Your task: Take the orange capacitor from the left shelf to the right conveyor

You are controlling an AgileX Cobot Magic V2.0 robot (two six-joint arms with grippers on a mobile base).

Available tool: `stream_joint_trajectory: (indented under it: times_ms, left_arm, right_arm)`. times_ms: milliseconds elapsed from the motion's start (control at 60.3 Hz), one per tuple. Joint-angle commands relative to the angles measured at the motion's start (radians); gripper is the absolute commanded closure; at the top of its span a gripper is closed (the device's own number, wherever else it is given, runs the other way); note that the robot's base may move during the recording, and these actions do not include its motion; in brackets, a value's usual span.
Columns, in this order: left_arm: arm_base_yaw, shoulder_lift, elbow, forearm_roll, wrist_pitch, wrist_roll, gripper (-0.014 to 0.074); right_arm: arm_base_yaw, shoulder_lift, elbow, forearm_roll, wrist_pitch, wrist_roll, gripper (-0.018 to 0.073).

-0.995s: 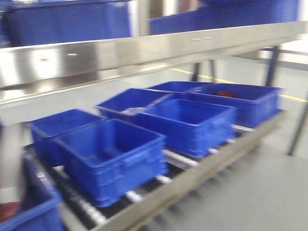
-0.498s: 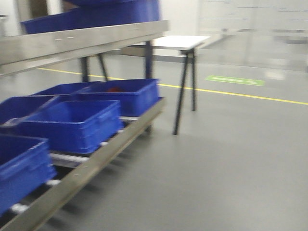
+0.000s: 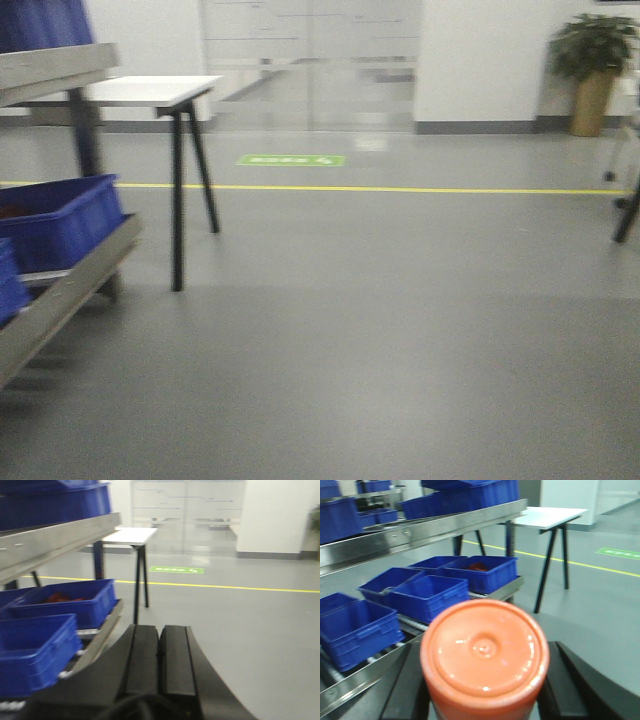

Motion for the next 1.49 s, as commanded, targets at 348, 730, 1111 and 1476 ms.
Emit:
stream_joint_trajectory:
  times_ms: [348,730,1111,1476]
  left_arm:
    - [0.001,0.01,-0.008,-0.005,-0.085,0.0,0.0701]
    - [0.001,0.01,-0.008,-0.005,-0.085,0.0,0.0701]
    - [0.001,0.01,-0.008,-0.005,-0.085,0.0,0.0701]
    - [0.001,0.01,-0.008,-0.005,-0.085,0.0,0.0701]
  right_arm:
    - [-0.003,0.014,-0.026,-0.011,-0.1,-0.008,0.0502]
    - [-0.003,0.014,-0.026,-0.011,-0.1,-0.008,0.0502]
    - [-0.003,0.014,-0.026,-0.011,-0.1,-0.008,0.0502]
    - [-0.003,0.014,-0.026,-0.011,-0.1,-0.008,0.0502]
